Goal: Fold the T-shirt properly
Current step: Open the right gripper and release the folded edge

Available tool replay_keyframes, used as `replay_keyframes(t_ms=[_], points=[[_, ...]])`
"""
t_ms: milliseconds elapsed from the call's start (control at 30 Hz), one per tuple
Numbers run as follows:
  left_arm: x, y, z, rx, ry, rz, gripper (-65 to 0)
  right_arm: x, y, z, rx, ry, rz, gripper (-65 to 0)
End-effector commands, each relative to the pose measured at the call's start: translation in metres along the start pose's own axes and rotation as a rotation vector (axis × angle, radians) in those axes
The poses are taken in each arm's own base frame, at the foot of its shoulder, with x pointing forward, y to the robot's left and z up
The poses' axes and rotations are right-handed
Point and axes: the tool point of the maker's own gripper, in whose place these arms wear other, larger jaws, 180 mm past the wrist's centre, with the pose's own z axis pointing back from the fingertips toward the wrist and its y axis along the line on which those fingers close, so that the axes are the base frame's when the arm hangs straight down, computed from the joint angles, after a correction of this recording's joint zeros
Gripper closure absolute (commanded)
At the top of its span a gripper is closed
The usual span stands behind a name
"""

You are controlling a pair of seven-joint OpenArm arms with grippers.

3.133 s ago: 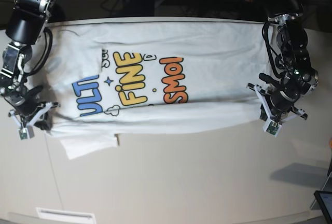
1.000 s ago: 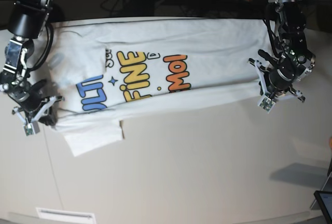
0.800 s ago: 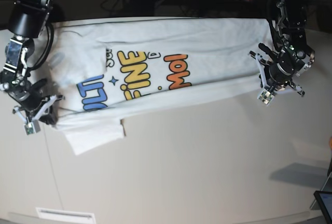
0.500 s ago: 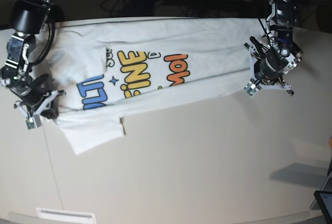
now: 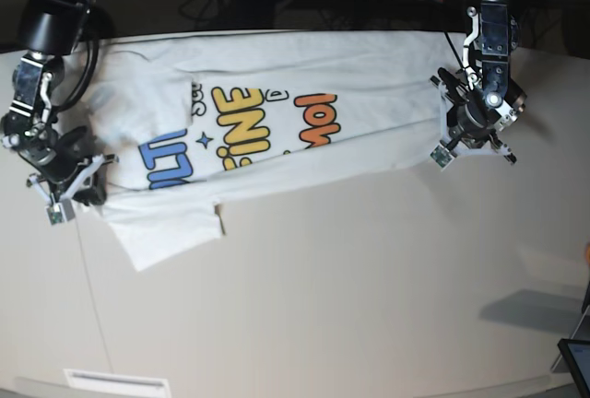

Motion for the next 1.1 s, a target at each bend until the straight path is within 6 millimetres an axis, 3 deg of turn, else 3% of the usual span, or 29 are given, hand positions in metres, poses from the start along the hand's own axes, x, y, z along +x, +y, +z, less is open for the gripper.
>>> replay_keyframes(t_ms=[0,267,467,567,633,800,1067], points=[[-0.003,0.01,0.002,0.025,0.013,-0.01,0.0,0.014,-0.01,0.004,-0.022,-0.008,0.031,-12.3],[-0.002,0.014,-0.008,0.011,0.027,0.017,0.0,0.039,-0.018,0.021,-0.069,0.017,0.119,-27.7],[0.015,0.008,-0.011,-0.002,-0.003,-0.002,0.0,0.06,-0.043,0.045,-0.148,0.021,0.186,-46.4],[0.029,0.003,-0.014,-0.015,-0.019,-0.03,0.0,0.076,-0.058,0.05,-0.186,0.004,0.169,-47.4],[0.025,0.001,-0.018,-0.026,-0.007,-0.023,0.0,0.082,-0.063,0.051,-0.199,0.018,0.17,-47.4],[0.036,0.011,-0.017,-0.009,-0.026,-0.017,0.0,0.063,-0.067,0.044,-0.217,0.098,0.107,-47.6],[0.032,0.019,-0.025,-0.012,-0.003,0.001,0.0,0.044,-0.079,0.048,-0.282,0.135,0.034,-47.4]])
